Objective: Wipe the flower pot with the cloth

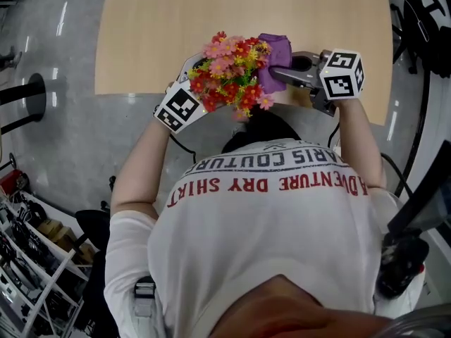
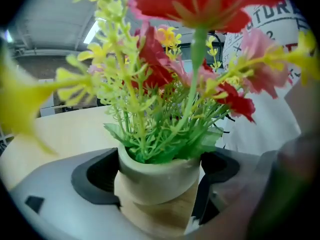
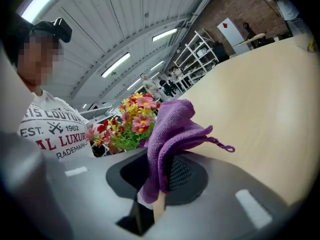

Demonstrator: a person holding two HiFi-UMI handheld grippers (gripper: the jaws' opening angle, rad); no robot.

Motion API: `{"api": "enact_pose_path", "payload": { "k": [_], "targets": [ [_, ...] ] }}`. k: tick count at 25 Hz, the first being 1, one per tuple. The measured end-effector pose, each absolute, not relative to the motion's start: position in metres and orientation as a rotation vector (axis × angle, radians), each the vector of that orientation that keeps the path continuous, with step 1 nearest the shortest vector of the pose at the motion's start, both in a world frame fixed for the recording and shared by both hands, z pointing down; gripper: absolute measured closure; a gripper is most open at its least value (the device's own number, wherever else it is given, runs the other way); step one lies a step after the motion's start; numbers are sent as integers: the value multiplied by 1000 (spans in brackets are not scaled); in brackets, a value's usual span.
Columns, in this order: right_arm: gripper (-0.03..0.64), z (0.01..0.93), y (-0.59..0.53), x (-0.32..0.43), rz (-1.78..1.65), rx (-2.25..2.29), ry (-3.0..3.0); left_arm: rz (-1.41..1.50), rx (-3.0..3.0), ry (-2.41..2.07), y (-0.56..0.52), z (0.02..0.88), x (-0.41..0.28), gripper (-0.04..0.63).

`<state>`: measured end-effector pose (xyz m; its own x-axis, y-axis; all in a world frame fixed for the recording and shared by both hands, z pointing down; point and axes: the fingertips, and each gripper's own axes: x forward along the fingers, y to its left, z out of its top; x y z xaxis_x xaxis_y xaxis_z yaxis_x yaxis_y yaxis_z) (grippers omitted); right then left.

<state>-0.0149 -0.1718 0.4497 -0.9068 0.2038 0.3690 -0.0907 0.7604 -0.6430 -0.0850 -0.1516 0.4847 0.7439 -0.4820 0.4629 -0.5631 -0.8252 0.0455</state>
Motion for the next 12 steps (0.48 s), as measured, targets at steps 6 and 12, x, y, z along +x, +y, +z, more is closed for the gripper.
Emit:
{"api": "enact_pose_path", "payload": {
  "k": [6,12],
  "targets": [
    [572,465,-180,-22,981,-122,-2479,642,2772,-827,-153,486,-84,69],
    [572,484,-181,-30,933,-146,-2398,640,2789,-801,-157,488,-84,69]
  ]
}}
